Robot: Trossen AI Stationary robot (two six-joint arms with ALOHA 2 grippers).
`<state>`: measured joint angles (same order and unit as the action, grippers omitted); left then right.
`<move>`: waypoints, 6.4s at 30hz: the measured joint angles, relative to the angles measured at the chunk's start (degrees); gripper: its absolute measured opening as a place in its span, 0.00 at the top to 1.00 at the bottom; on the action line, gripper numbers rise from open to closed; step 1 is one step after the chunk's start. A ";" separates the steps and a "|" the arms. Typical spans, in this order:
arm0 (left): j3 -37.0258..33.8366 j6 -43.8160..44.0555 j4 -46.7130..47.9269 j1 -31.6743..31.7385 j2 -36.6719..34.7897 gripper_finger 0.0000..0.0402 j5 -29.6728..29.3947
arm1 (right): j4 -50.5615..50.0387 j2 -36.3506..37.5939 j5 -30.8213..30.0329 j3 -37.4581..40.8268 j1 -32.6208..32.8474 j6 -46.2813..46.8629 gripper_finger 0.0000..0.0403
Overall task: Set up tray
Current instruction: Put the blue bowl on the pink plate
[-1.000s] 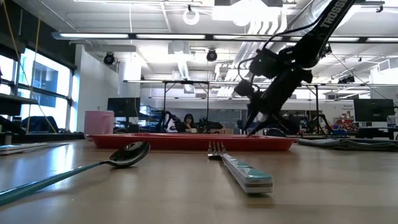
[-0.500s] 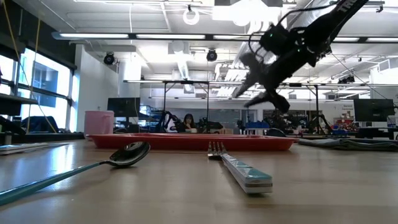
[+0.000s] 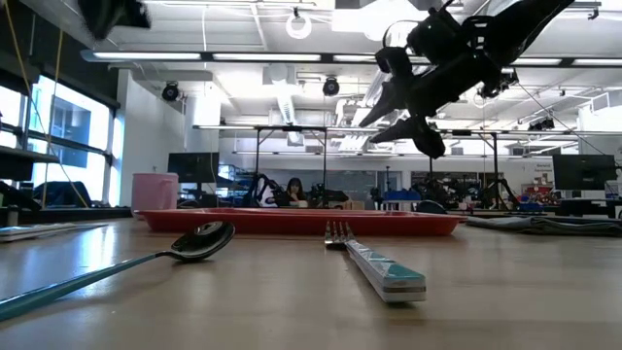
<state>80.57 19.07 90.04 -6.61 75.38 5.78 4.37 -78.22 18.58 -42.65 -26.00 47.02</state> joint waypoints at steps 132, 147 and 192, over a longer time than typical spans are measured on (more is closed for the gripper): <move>15.31 8.14 -29.44 37.72 41.17 0.75 1.56 | -21.33 23.91 -20.20 0.00 2.72 -18.75 0.66; 15.26 5.69 -26.36 37.31 41.17 0.75 4.02 | -21.32 23.91 -21.91 0.00 2.72 -18.79 0.66; 22.28 4.52 -27.09 36.98 41.17 0.75 1.05 | -21.32 23.91 -21.85 0.00 2.72 -18.99 0.66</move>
<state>102.85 23.58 62.95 30.37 116.55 6.83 -16.95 -54.30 -3.27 -42.65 -23.29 28.03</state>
